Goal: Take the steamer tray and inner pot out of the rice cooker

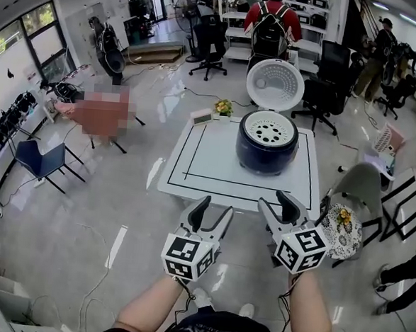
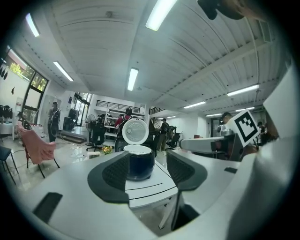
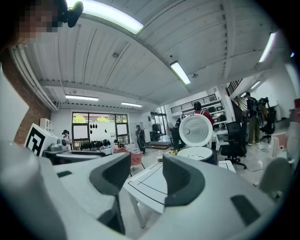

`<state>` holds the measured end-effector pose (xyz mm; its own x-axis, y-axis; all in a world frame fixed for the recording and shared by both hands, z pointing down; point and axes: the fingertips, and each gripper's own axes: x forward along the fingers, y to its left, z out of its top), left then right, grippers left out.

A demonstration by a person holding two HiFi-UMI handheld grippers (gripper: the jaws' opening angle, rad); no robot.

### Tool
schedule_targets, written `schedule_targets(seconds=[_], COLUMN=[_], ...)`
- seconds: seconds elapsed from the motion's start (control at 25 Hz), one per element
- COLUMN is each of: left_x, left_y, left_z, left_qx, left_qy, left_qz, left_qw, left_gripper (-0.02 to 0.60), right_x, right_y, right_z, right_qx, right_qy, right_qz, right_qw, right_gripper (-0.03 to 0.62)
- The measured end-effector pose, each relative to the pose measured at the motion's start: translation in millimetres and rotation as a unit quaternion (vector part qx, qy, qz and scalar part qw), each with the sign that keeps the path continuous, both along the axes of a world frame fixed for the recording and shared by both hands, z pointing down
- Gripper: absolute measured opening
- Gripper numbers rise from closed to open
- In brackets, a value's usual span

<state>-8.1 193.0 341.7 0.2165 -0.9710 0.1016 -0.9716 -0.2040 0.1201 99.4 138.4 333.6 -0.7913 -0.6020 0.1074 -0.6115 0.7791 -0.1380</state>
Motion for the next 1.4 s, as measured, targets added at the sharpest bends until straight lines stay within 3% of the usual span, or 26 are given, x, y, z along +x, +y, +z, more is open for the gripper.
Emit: schedule_targets(seconds=[0.28,0.56,1.08,1.4], left_x=[-56.0,-89.2,-108.9,-101.5], left_y=[-16.9,-24.3,-36.1,-77.7], left_z=[0.6,-0.1,-2.6,7.5], left_qx=[0.003,0.003,0.006,-0.006], left_qy=[0.002,0.002,0.008,0.013], left_qz=[0.019,0.036,0.027,0.013], left_qw=[0.9998,0.9994,0.9996,0.9998], left_gripper=[0.245,0.245,0.245,0.246], right_x=[-50.6,-79.6,-91.6,-82.0], right_y=[-15.9,-24.1,-46.3,-93.3], right_z=[0.7,-2.6,-6.0,5.2], right_qx=[0.002,0.004,0.007,-0.006], right_qy=[0.003,0.003,0.006,0.007], right_qz=[0.022,0.042,0.044,0.038], right_qw=[1.000,0.999,0.999,0.999], right_gripper=[0.198,0.198,0.198,0.198])
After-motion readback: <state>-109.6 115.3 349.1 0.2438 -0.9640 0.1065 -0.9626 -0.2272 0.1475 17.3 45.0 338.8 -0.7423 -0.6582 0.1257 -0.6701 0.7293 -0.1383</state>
